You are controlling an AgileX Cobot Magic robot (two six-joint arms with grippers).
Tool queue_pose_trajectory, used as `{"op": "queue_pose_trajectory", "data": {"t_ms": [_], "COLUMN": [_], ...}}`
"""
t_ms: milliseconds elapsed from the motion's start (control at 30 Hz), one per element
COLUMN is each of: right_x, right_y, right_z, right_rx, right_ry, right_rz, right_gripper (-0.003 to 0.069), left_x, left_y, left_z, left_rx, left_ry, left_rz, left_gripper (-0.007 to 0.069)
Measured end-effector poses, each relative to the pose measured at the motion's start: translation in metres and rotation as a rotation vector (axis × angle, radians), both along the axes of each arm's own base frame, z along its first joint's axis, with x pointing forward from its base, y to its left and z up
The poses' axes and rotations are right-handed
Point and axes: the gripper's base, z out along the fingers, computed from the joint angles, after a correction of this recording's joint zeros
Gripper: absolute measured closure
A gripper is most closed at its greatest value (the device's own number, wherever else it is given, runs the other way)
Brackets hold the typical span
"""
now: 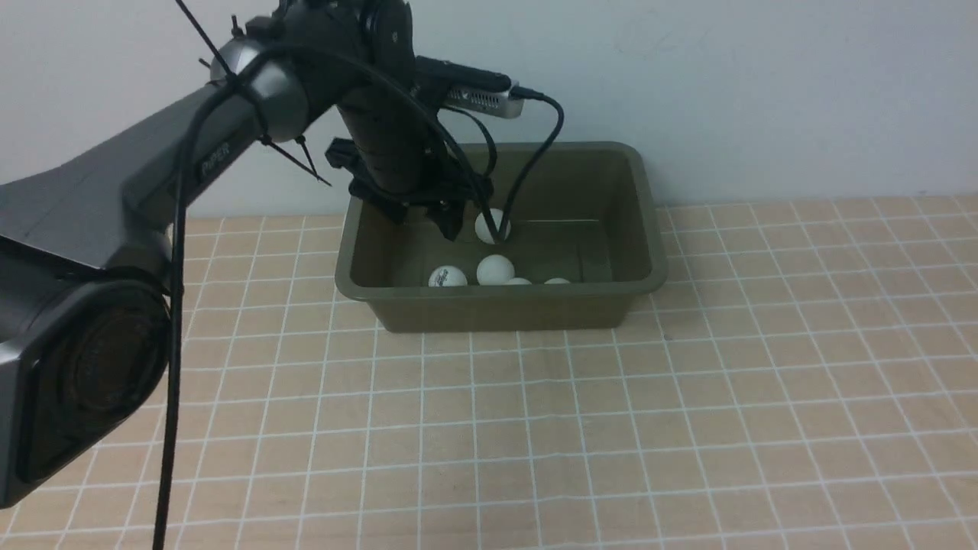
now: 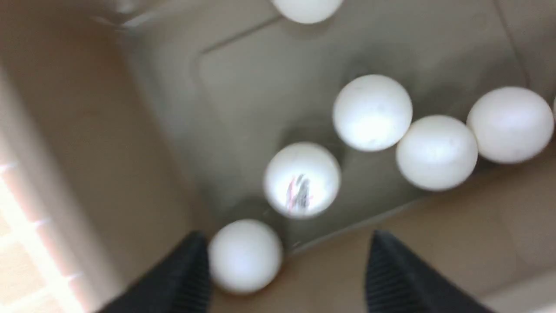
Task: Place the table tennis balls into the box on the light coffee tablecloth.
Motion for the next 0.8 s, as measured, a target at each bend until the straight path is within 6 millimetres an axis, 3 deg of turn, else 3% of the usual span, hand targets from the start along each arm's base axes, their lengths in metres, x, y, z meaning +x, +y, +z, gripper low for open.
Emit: {"op": "queue_pose_trajectory", "data": {"t_ms": [167, 233, 333, 367, 467, 567, 700, 800], "right_x": [0.004, 0.006, 0.01, 0.01, 0.014, 0.016, 0.022, 0.025], "right_y": [0.001, 0.001, 0.001, 0.001, -0.001, -0.002, -0.002, -0.002], "right_z": [0.002, -0.003, -0.017, -0.017, -0.043, -0.061, -0.085, -0.094], "right_rx": [-0.027, -0.03, -0.027, -0.024, -0.028, -0.029, -0.009, 0.006], "right_ry": [-0.071, -0.101, -0.134, -0.145, -0.187, -0.22, -0.258, -0.285], "right_rz": [0.029, 0.032, 0.025, 0.023, 0.003, -0.011, -0.038, -0.055], "right_gripper": [0.0678, 0.0678, 0.0678, 0.0678, 0.0678, 0.0678, 0.0678, 0.0678], "left_x": [-0.016, -0.03, -0.053, -0.055, -0.087, -0.11, -0.141, -0.162], "left_y": [0.013, 0.02, 0.028, 0.029, 0.039, 0.046, 0.055, 0.062], "left_z": [0.07, 0.099, 0.136, 0.139, 0.177, 0.196, 0.204, 0.192], "left_rx": [0.017, 0.008, -0.021, -0.022, -0.058, -0.078, -0.105, -0.119], "left_ry": [-0.168, -0.219, -0.289, -0.294, -0.368, -0.427, -0.503, -0.53], "left_rz": [0.011, 0.016, 0.019, 0.018, -0.008, -0.042, -0.085, -0.096], "left_gripper": [0.0579, 0.0656, 0.0691, 0.0691, 0.0693, 0.0693, 0.0693, 0.0693]}}
